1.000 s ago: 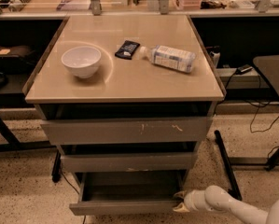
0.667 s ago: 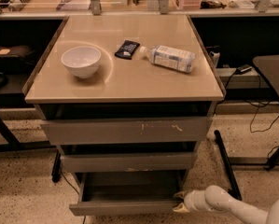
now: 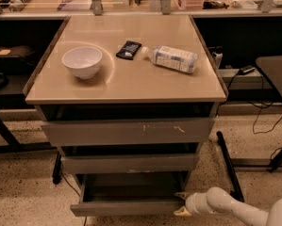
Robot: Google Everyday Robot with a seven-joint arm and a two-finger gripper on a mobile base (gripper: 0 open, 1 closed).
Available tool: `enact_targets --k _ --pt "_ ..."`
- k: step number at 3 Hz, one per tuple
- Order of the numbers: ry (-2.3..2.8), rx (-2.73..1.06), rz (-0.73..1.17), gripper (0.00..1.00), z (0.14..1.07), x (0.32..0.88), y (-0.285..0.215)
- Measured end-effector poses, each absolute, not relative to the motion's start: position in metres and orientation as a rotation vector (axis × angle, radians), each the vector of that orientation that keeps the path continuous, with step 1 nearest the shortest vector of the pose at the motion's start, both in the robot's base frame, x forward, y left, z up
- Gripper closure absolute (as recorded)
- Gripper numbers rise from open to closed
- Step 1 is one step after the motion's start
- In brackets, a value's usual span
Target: Open bottom drawer
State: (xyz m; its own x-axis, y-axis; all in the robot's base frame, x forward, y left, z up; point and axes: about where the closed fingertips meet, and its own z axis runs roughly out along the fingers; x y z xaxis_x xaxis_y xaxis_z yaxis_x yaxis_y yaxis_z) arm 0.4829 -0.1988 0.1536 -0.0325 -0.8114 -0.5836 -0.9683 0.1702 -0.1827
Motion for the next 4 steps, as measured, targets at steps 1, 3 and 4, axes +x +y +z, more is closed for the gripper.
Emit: enact_targets --k 1,3,4 --pt "1.880 -1.678 0.355 0.52 0.158 0.483 -0.199" --pt "1.905 -1.678 0.380 0.98 0.158 0.465 -0.202" --pt "1.909 -1.701 0.410 1.00 0.152 0.445 -0.201"
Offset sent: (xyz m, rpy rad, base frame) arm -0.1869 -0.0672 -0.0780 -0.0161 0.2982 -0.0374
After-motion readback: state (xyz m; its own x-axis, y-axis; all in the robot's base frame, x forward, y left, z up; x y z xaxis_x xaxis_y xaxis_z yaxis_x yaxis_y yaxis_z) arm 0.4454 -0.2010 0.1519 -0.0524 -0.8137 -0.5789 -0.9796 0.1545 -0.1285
